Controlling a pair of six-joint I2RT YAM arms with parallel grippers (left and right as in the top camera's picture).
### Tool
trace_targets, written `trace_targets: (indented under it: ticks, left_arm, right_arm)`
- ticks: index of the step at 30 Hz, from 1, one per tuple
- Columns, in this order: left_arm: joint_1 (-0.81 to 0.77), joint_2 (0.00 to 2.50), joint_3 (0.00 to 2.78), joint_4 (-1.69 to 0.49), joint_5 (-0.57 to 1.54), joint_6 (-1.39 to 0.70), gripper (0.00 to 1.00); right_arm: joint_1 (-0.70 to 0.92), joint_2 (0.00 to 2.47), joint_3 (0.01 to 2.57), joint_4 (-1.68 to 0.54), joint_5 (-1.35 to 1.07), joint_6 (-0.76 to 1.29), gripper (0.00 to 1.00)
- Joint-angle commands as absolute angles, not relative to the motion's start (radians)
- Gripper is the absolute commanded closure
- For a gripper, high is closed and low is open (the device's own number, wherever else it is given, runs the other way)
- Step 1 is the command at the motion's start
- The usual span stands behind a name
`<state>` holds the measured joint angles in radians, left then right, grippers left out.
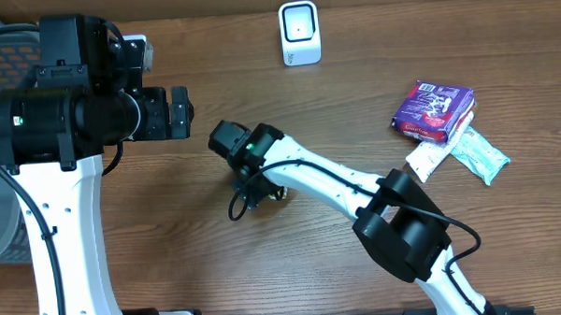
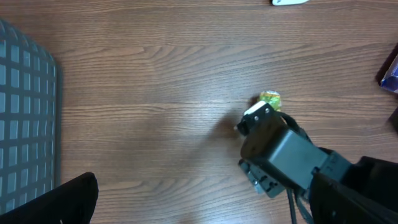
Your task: Scan the item barcode
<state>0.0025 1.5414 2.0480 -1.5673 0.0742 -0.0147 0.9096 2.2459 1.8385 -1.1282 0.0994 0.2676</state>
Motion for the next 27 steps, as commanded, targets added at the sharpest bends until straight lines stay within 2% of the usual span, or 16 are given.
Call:
trace_targets:
  ticks: [1,5,15,17,21,24,27]
  left_arm:
    - [0.006,1.551,2.055,-1.566,0.071,0.007,0.0]
    - [0.006,1.551,2.055,-1.566,0.07,0.007,0.0]
    - [0.006,1.551,2.055,-1.566,0.071,0.007,0.0]
    - [0.006,1.551,2.055,-1.566,0.071,0.007,0.0]
    - [0.006,1.551,2.055,-1.566,0.071,0.008,0.0]
    - [0.006,1.551,2.055,-1.566,0.07,0.007,0.0]
    - [0.006,1.551,2.055,-1.566,0.071,0.007,0.0]
  right_arm:
    - [0.899,2.259,1.854,-1.145,0.24,0.29,0.3]
    - [0.886,2.262,1.853,-1.173,0.313,0.308,0.32]
    - [0.845,2.269,1.853,-1.169,0.274,0.226,0.36]
    - [0.845,2.269,1.853,-1.16,0.243,0.184,0.41]
    - [0.845,2.269,1.852,-1.155,0.223,0.144,0.67]
    - [0.844,2.271,1.839,-1.145,0.227,0.123,0.69]
    - [0.838,2.271,1.804,-1.13,0.233,0.121,0.64]
